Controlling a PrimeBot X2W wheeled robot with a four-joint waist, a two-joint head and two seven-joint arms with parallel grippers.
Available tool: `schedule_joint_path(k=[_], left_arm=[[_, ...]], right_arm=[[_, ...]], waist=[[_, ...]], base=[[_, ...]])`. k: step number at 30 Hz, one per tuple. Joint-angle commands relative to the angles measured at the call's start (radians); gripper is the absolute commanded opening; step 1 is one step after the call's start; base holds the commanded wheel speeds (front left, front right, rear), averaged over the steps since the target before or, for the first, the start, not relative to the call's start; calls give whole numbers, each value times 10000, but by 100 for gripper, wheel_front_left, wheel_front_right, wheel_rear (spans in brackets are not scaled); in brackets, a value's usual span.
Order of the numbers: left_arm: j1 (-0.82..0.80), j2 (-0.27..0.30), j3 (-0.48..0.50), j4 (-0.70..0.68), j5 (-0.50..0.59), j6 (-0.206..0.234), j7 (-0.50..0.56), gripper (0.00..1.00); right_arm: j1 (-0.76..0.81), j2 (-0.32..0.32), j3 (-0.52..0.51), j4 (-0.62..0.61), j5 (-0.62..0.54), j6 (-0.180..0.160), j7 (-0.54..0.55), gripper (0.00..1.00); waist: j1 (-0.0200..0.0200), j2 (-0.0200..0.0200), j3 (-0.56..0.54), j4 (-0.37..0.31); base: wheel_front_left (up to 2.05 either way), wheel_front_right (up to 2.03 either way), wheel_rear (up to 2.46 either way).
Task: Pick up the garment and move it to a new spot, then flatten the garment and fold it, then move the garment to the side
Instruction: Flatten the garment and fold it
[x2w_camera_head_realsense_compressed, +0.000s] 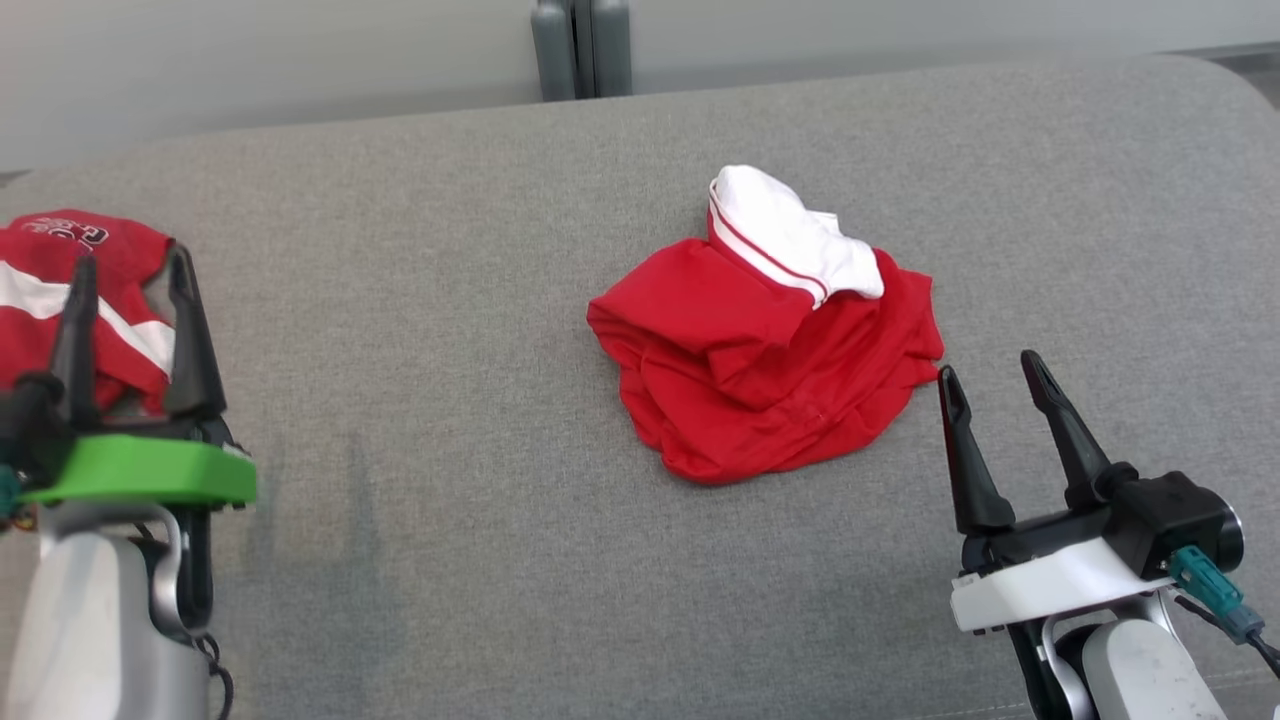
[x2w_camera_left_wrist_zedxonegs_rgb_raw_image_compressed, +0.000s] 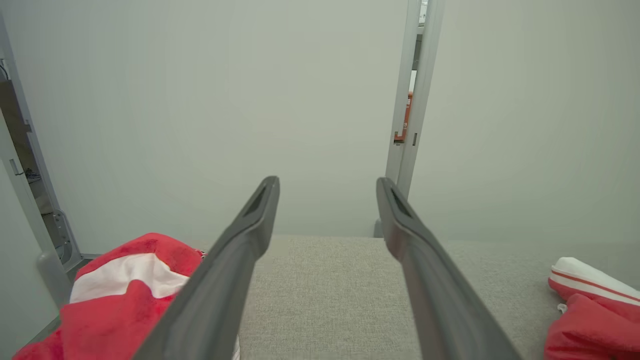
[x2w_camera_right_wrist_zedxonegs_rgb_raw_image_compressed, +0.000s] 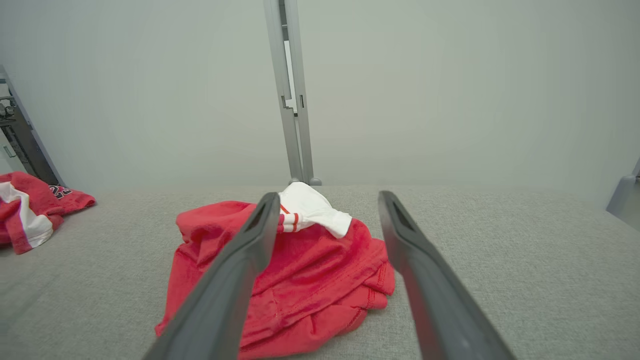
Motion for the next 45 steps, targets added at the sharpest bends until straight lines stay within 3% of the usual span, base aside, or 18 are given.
schedule_joint_path(k=[1, 13, 20, 45], left_arm=[[387, -91, -20, -80, 54, -26, 0, 100], [2579, -660, 210, -675, 170, -27, -2, 100], [3506, -779, -174, -959, 74, -28, -2, 100], [3728, -301, -984, -760, -463, -28, -2, 100]], right_arm=[[195, 18, 4, 64, 25, -3, -30, 100], [674, 42, -88, 347, 121, -3, -31, 100], [908, 52, -83, 527, 204, -3, -31, 100], [955, 25, -95, 1072, 414, -3, -32, 100]], waist=[[0, 0, -327, 22], [0, 0, -1120, 284], [0, 0, -1446, 433], [0, 0, -1524, 529]], base=[[0, 0, 0], [0, 0, 0], [0, 0, 0], [0, 0, 0]])
